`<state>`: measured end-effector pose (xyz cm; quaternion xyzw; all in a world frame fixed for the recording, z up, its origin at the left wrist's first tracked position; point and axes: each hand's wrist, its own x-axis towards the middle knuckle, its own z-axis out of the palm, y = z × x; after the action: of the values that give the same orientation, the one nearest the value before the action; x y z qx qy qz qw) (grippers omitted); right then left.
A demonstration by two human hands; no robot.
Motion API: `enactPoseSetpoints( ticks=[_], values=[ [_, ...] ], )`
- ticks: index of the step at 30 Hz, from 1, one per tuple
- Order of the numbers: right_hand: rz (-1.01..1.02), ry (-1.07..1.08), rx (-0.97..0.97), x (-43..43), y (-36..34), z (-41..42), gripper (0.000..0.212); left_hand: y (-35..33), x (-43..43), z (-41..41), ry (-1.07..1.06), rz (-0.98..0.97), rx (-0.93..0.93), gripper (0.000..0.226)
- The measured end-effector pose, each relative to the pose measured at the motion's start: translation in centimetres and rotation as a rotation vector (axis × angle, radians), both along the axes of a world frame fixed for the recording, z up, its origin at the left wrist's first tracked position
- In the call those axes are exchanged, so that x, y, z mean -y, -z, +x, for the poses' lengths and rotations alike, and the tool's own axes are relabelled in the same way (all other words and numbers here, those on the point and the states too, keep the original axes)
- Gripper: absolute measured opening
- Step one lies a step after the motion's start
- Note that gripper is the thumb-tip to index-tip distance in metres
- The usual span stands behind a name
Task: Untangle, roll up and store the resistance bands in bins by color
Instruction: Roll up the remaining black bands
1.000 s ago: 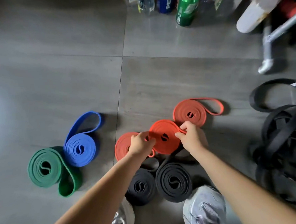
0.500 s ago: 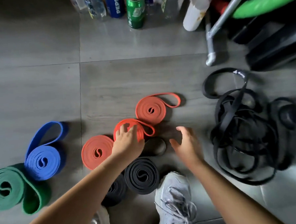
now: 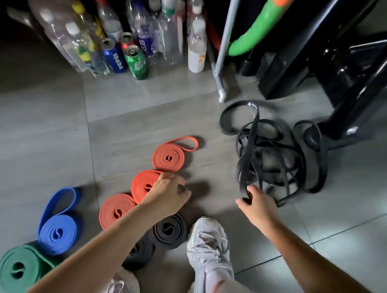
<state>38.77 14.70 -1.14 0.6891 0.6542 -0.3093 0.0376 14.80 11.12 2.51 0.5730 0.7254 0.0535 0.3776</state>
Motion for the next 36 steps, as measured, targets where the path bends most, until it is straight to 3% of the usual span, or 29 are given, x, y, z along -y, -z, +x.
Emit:
enactPoseSetpoints(
  ticks=[5,10,12,15,18,23,28,31,33,36],
  values=[
    [0.197,-0.097,-0.195,-1.5,-11.6,0.6,0.019,-10.6,-1.7,1.3,0.071,0.084,0.022,0.038],
    [0.291,-0.255,-0.458,-0.2,-26.2,2.3,0.014,-22.4,-1.5,7.7,0.257,0.191,0.144,0.066],
    [0.329,-0.268,-0.505,0.7,-30.7,3.2,0.018,-26.1,-0.8,10.2,0.28,0.315,0.123,0.044],
    [0.409,-0.23,-0.57,2.3,-35.3,5.1,0.025,-31.5,0.4,12.3,0.134,0.505,0.171,0.015],
    [0.379,-0.174,-0.735,4.1,-37.7,6.7,0.041,-35.6,2.4,12.6,0.101,0.5,0.361,0.019],
    [0.327,-0.214,-0.898,6.7,-38.9,5.7,0.031,-41.0,6.3,13.5,0.033,0.478,0.759,0.015],
    [0.351,-0.176,-0.671,8.4,-35.5,5.6,0.018,-44.0,8.6,11.7,-0.253,0.633,1.019,0.008],
    [0.316,-0.166,-0.482,8.9,-32.2,7.2,0.007,-43.5,10.0,9.6,-0.388,0.686,1.042,0.006],
    [0.354,-0.179,-0.436,9.0,-32.9,7.6,0.014,-42.6,10.9,8.5,-0.443,0.675,0.982,0.009],
    [0.472,-0.073,-0.63,8.1,-38.5,7.0,0.015,-42.1,11.9,7.6,-0.484,0.644,0.895,0.011]
  ],
)
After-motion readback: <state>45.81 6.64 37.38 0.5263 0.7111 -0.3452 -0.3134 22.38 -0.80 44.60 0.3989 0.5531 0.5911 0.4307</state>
